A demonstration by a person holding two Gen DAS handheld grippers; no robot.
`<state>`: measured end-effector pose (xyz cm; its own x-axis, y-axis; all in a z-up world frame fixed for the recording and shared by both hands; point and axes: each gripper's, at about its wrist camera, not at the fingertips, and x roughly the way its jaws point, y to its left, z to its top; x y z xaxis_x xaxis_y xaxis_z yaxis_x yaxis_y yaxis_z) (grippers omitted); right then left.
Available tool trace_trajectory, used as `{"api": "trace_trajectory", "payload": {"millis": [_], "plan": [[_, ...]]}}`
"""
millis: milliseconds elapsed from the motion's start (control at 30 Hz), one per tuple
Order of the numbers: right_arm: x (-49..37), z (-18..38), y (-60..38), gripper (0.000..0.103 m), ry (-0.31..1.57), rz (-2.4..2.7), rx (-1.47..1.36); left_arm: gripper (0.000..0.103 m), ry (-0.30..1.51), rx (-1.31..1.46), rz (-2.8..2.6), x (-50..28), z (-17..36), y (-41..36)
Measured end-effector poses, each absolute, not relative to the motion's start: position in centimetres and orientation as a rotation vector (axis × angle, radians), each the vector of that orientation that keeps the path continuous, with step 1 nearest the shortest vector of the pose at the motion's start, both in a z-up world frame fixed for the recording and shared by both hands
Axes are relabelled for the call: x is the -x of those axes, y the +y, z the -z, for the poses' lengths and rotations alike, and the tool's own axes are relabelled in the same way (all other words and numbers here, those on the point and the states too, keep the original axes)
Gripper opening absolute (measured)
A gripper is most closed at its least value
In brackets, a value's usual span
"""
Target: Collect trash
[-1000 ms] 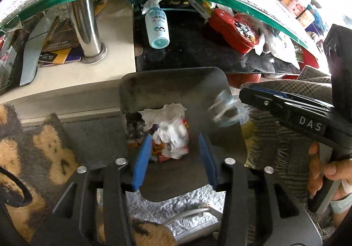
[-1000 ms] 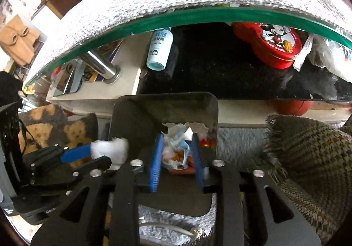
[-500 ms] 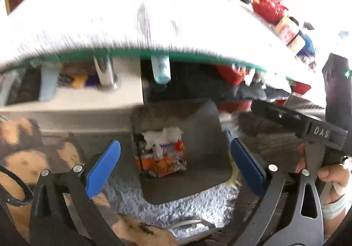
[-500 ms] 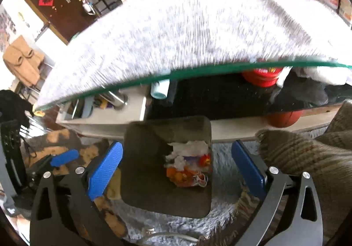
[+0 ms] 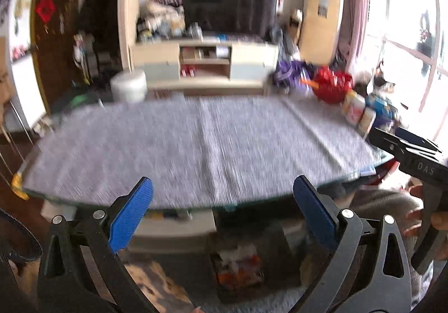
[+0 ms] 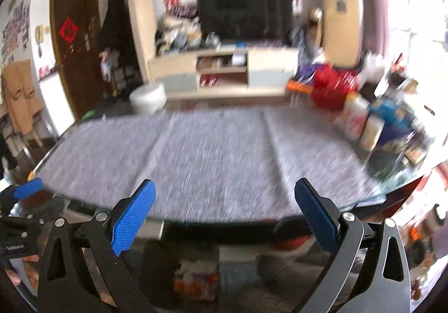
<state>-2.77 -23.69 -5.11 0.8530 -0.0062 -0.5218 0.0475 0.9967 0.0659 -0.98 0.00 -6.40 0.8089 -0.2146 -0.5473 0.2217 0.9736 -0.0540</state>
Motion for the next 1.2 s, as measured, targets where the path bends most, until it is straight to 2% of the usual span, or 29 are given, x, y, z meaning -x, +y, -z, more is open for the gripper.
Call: {"api": "trace_trajectory", "payload": {"millis": [200,433,1200], "plan": [[4.2,2.0,-23.6,0.1,0.489,0.065,-0.068,0.095,0.494,-0.016,0.19,2.1,1.8,0.1],[5.8,0.1,-23.4,0.1,0.424,0.105,-0.068,0.095,0.446,-0.007,0.154,3.4,-0.2,0.2],[6.5,0.4,-21.8,0.1,0.412,0.077,-0.05,0.095,0.437,-0.032,0.139,4.3,0.0,0.1]]}}
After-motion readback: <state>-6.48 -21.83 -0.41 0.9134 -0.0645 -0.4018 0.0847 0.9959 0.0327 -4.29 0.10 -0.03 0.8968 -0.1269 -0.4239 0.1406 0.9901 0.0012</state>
